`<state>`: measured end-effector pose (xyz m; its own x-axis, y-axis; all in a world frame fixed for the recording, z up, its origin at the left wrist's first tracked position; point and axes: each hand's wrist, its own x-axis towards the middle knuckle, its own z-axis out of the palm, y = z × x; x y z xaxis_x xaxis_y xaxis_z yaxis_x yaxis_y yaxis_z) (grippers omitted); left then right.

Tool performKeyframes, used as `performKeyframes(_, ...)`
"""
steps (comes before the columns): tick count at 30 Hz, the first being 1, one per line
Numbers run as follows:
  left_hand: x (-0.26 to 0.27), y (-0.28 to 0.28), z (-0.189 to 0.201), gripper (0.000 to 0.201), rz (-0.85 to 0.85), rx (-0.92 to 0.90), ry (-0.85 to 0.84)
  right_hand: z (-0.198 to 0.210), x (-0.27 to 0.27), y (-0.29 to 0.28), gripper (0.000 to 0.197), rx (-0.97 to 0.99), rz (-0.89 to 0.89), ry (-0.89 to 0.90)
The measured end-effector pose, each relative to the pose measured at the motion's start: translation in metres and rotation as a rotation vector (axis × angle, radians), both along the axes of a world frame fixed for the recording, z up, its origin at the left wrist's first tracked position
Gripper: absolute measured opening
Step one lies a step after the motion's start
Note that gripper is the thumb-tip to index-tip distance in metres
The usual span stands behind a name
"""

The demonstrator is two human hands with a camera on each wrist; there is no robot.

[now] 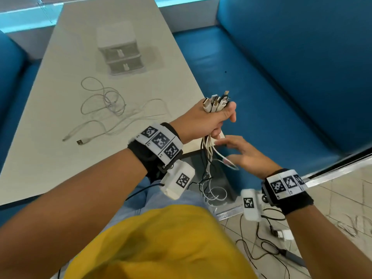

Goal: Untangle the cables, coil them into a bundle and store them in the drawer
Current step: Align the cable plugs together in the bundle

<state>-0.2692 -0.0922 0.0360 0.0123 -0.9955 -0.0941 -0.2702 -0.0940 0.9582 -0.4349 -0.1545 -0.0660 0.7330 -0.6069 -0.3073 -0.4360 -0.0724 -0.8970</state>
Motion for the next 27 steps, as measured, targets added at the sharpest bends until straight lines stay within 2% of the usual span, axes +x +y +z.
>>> performKeyframes(2,-0.002,0.0,-0.005,0.033,0.028,0.007,0.047,0.001,-0.001,0.007,0.035,-0.054,-0.07,-0.022)
performKeyframes(3,-0.003,0.0,-0.008,0.033,0.034,0.008,0.057,0.003,-0.003,0.009,0.027,-0.044,-0.134,-0.087)
performKeyframes(4,-0.003,0.0,-0.011,0.033,0.034,0.008,0.061,0.006,-0.005,0.011,0.029,-0.02,-0.167,-0.167)
performKeyframes(6,-0.006,-0.001,-0.014,0.033,0.036,0.002,0.075,0.01,-0.007,0.014,0.058,0.071,-0.081,-0.304)
performKeyframes(7,-0.008,-0.002,-0.016,0.033,0.04,-0.002,0.091,0.011,-0.004,0.015,0.068,0.099,-0.023,-0.332)
performKeyframes(8,-0.01,-0.003,-0.017,0.034,0.043,-0.006,0.112,0.012,0.0,0.018,0.068,0.1,0.005,-0.332)
performKeyframes(9,-0.013,-0.004,-0.017,0.034,0.044,-0.009,0.14,0.011,0.005,0.019,0.059,0.081,-0.006,-0.315)
performKeyframes(11,-0.019,-0.006,-0.017,0.034,0.048,-0.001,0.223,0.009,0.016,0.022,0.029,0.006,-0.071,-0.293)
performKeyframes(12,-0.02,-0.006,-0.015,0.034,0.05,0.006,0.26,0.007,0.02,0.023,0.022,-0.035,-0.089,-0.285)
performKeyframes(13,-0.021,-0.007,-0.012,0.034,0.051,0.009,0.284,0.001,0.022,0.024,0.024,-0.062,-0.096,-0.264)
performKeyframes(18,-0.01,-0.011,0.008,0.035,0.096,-0.022,0.281,-0.057,0.012,0.029,0.04,0.041,-0.1,-0.114)
performKeyframes(23,-0.012,-0.011,0.006,0.025,0.058,-0.044,0.167,-0.128,-0.011,0.026,0.039,0.024,-0.12,0.26)
performKeyframes(25,-0.01,-0.009,-0.001,0.012,0.094,-0.083,0.078,-0.144,-0.016,0.024,0.031,0.027,-0.066,0.396)
performKeyframes(27,-0.004,-0.005,-0.008,0.009,0.148,-0.081,0.049,-0.143,-0.018,0.02,0.03,0.006,0.101,0.562)
